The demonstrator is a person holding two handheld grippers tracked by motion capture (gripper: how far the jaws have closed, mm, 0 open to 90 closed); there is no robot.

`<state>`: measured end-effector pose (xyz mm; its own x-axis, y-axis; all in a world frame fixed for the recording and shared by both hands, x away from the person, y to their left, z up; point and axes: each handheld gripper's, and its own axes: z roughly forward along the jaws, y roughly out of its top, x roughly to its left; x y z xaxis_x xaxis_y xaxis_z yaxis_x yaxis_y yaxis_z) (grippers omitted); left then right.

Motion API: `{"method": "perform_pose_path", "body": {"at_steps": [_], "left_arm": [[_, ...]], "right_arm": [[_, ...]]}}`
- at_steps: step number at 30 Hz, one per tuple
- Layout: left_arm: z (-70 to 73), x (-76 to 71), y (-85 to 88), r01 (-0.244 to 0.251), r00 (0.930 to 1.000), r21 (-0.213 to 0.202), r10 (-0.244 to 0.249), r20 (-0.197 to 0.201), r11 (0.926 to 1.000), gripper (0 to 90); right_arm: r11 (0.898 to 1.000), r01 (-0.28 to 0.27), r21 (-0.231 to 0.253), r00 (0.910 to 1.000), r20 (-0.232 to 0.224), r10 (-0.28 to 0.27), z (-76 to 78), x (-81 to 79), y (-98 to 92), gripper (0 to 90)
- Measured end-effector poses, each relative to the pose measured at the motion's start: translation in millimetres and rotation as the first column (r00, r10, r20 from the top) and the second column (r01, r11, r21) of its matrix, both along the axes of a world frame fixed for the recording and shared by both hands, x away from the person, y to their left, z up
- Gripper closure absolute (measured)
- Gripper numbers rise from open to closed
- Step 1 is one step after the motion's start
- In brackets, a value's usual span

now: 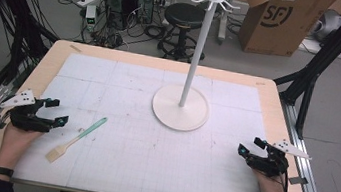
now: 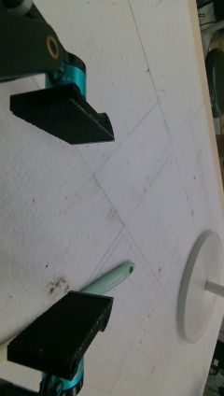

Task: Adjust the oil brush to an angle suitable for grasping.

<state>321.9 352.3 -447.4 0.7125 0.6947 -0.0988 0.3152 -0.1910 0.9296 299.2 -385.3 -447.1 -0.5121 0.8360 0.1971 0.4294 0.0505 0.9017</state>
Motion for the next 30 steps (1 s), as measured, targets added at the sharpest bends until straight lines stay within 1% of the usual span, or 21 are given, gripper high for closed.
{"method": "perform_pose_path", "body": {"at_steps": [8, 10, 15, 18, 20, 23, 26, 28, 30], "left_arm": [[0.1, -0.1, -0.5, -0.009, 1.0000, 0.004, 0.009, 0.000, 1.0000, 17.6], [0.3, -0.2, -0.7, -0.011, 0.9999, 0.010, 0.011, 0.003, 0.9999, 17.6], [0.6, -0.3, 0.0, -0.017, 0.9999, 0.003, 0.017, 0.002, 0.9999, 17.7], [1.2, -1.1, -0.2, -0.026, 0.9995, 0.008, 0.026, -0.016, 0.9996, 17.9], [2.0, -1.8, -0.1, -0.029, 0.9994, 0.012, 0.029, -0.020, 0.9995, 17.9], [4.5, -3.4, 0.1, -0.033, 0.9994, -0.009, 0.033, -0.012, 0.9994, 17.8], [8.1, -6.2, -0.8, -0.027, 0.9996, -0.023, 0.027, 0.000, 0.9994, 17.7], [12.1, -10.2, -2.9, -0.003, 1.0000, -0.016, 0.003, 0.007, 0.9999, 17.7], [13.7, -11.7, -3.8, 0.001, 1.0000, -0.013, -0.001, 0.009, 0.9999, 17.7]], "right_arm": [[1.000, 0.002, -0.002, 1.0000, -0.001, -0.002, 0.0, 0.1, 0.1, 16.6], [1.000, 0.002, 0.001, 1.0000, -0.006, -0.002, 0.1, -0.1, 0.4, 16.7], [1.000, 0.002, -0.001, 1.0000, 0.000, -0.002, -0.1, 0.6, -0.2, 16.7], [1.000, 0.002, -0.002, 1.0000, 0.000, -0.002, -0.2, 0.7, -0.2, 16.7], [1.000, 0.002, 0.000, 1.0000, 0.000, -0.002, -0.3, 1.1, -0.5, 16.7], [1.000, 0.002, -0.001, 1.0000, 0.001, -0.002, -0.4, 1.3, -0.7, 16.7], [1.000, 0.004, 0.002, 1.0000, -0.006, -0.004, -0.2, 1.0, -0.6, 16.7], [1.000, 0.003, -0.001, 1.0000, 0.000, -0.003, -0.4, 1.3, -0.6, 16.7], [1.000, 0.003, -0.001, 1.0000, 0.000, -0.003, -0.3, 1.2, -0.5, 16.7]]}}
